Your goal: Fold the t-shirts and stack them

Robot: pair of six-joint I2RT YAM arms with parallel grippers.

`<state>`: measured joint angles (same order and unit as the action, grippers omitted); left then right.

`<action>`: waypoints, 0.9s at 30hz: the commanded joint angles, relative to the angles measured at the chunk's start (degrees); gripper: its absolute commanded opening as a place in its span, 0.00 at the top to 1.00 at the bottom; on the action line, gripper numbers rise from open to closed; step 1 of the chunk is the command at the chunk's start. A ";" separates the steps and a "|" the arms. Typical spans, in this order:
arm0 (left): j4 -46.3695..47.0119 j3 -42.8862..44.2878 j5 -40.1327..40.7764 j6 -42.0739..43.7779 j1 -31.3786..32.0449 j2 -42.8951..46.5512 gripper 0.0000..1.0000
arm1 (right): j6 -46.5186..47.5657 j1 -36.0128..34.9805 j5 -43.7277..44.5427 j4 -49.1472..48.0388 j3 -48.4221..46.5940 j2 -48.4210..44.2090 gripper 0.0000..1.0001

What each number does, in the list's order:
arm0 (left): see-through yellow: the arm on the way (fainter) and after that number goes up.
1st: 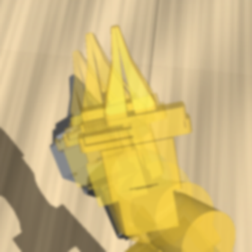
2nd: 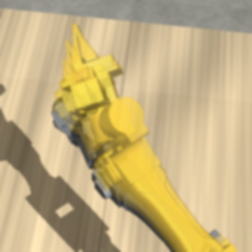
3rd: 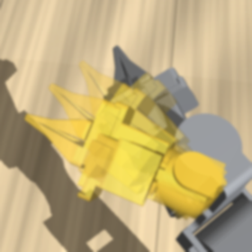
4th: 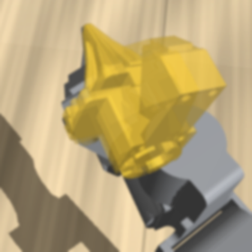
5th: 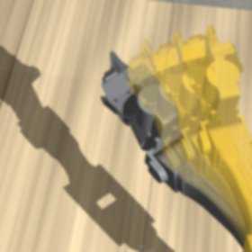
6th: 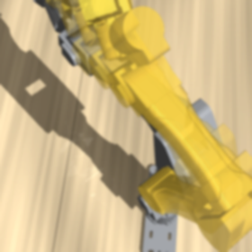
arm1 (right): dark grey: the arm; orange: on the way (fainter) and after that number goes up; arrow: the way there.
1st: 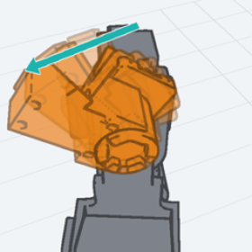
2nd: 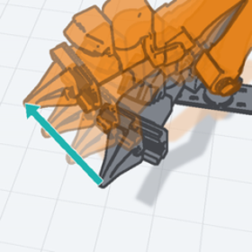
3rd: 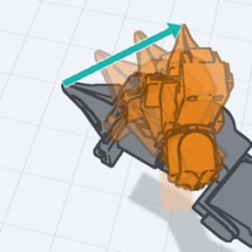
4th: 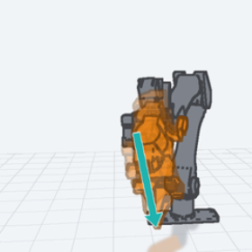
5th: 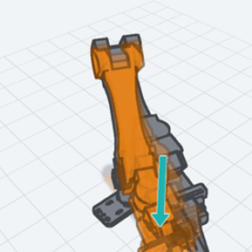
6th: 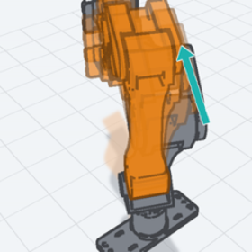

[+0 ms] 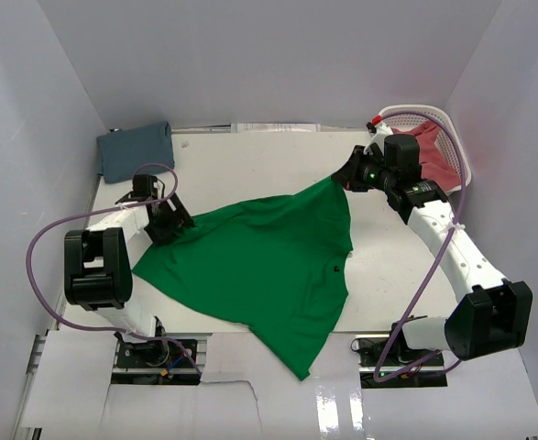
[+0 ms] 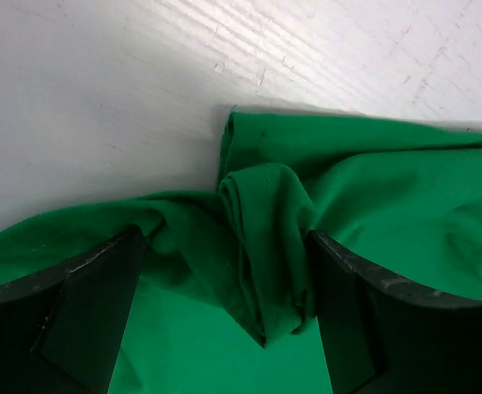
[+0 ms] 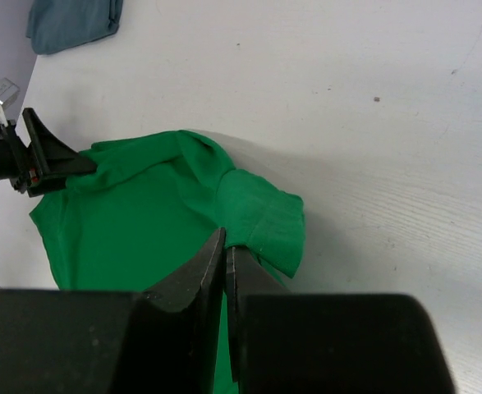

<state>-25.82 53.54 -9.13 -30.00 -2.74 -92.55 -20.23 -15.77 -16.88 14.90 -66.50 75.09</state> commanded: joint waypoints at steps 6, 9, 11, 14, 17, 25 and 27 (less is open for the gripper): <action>-6.51 15.79 5.34 3.36 0.11 -4.73 0.09 | 0.45 0.21 -0.69 -1.10 -1.88 -0.47 0.92; -8.98 23.52 8.24 4.42 -0.07 -9.04 0.09 | 0.63 0.21 -1.22 -1.36 -1.62 -0.12 0.92; -9.68 27.84 8.25 4.68 -0.16 -11.23 0.09 | 0.63 0.21 -1.22 -1.27 -1.70 -0.03 0.92; -11.08 30.91 5.79 4.69 -0.16 -13.09 0.09 | 0.80 0.21 -0.87 -1.10 -1.62 -0.03 0.92; -12.05 30.06 3.95 3.64 -0.25 -13.62 0.10 | 0.98 0.21 -1.13 -1.01 -1.79 0.41 0.92; -11.09 22.31 -4.67 -0.67 -2.09 -7.91 0.11 | 1.07 0.21 -1.48 -1.27 -1.79 1.11 0.92; -11.00 21.35 -5.90 -0.94 -2.09 -6.68 0.11 | 1.07 0.21 -1.66 -1.27 -1.70 1.29 0.92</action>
<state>-36.95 75.77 -10.61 -29.50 -4.34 -104.79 -20.12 -15.77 -17.43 15.00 -66.52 76.07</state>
